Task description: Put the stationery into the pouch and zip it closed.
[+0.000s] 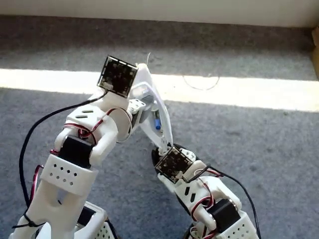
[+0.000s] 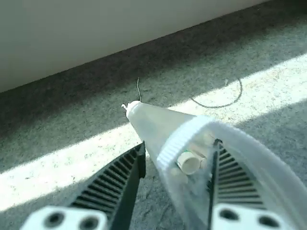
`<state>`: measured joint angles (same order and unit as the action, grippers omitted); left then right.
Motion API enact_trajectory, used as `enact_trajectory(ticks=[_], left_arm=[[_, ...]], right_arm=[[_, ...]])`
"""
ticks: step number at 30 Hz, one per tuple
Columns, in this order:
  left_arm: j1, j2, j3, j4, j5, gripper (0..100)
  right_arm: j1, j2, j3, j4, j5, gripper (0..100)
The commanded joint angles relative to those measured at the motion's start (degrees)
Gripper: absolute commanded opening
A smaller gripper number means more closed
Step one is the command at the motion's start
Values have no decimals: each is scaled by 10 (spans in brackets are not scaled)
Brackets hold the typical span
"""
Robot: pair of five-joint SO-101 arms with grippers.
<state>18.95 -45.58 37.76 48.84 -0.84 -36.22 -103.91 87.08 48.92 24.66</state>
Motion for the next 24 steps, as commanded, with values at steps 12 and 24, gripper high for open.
enact_trajectory(ticks=[12, 24], left_arm=[[97, -1, -50, -4, -62, 221], [112, -1, -50, -6, -59, 221]], right_arm=[[-40, -10, 0, -22, 44, 5], [-41, -11, 0, -21, 46, 5]])
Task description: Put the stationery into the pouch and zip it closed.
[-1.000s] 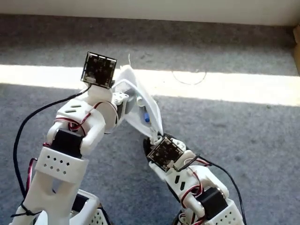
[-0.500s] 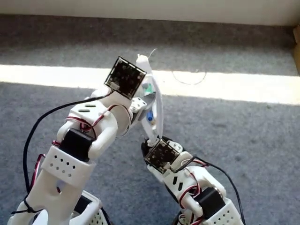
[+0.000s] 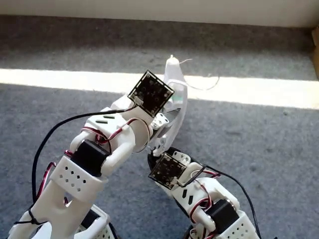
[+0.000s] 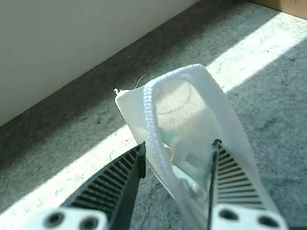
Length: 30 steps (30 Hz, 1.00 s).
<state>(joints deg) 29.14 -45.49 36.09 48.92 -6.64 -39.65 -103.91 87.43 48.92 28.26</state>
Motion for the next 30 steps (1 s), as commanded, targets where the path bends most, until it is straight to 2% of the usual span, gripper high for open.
enact_trajectory(ticks=[1, 7, 10, 20, 23, 30], left_arm=[[11, -3, -33, -7, 0, 221], [11, -7, -33, -7, 2, 223], [12, -7, -33, -5, 25, 225], [49, -7, -33, -5, 37, 225], [47, -7, -33, -6, 71, 226], [46, -7, -35, -7, 74, 226]], right_arm=[[-7, -11, -4, -21, 10, 5], [-7, -11, -4, -21, 11, 5], [-7, -10, -4, -21, 11, 5], [-7, -10, -4, -21, 11, 5], [-7, -10, -4, -21, 11, 5], [-7, -10, -4, -21, 11, 5]])
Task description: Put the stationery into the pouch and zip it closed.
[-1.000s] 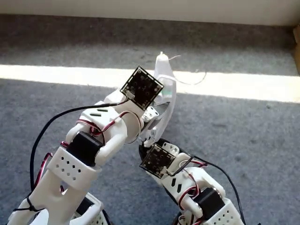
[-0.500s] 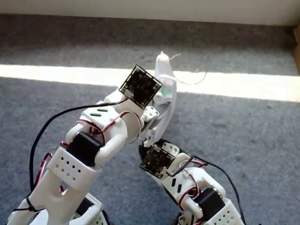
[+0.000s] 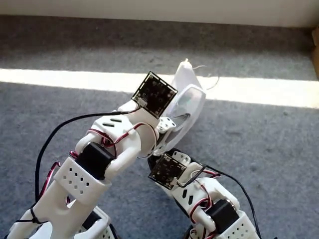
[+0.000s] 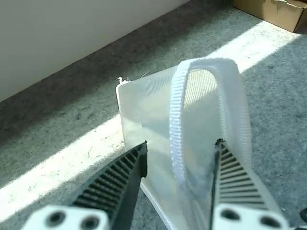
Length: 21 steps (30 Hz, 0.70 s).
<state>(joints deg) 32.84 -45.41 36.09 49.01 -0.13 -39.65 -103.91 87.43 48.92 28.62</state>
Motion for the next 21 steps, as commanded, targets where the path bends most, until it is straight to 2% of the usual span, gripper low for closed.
enact_trajectory(ticks=[1, 8, 21], left_arm=[[9, -8, -41, -6, 9, 226], [-2, -8, -79, -4, 49, 226], [-4, -3, -76, -8, 47, 226]], right_arm=[[-7, -10, -4, -21, 8, 5], [-7, -10, -4, -21, 8, 5], [-7, -10, -4, -21, 8, 5]])
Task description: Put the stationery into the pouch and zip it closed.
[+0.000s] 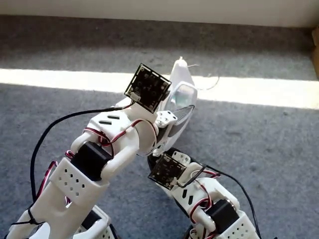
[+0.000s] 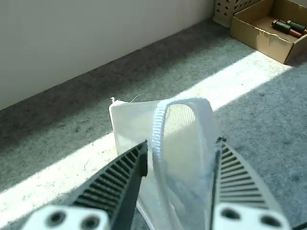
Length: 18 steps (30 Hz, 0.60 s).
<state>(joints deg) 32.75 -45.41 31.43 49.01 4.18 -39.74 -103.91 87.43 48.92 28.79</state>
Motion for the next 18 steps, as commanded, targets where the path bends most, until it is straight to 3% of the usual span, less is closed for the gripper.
enact_trajectory(ticks=[1, 8, 18], left_arm=[[-3, -3, -29, -8, 4, 226], [51, -3, -24, -4, -45, 262], [54, -3, -20, -4, -70, 259]], right_arm=[[-6, -10, -4, -21, 6, 5], [-6, -10, -4, -21, 6, 5], [-7, -10, -3, -21, 6, 5]])
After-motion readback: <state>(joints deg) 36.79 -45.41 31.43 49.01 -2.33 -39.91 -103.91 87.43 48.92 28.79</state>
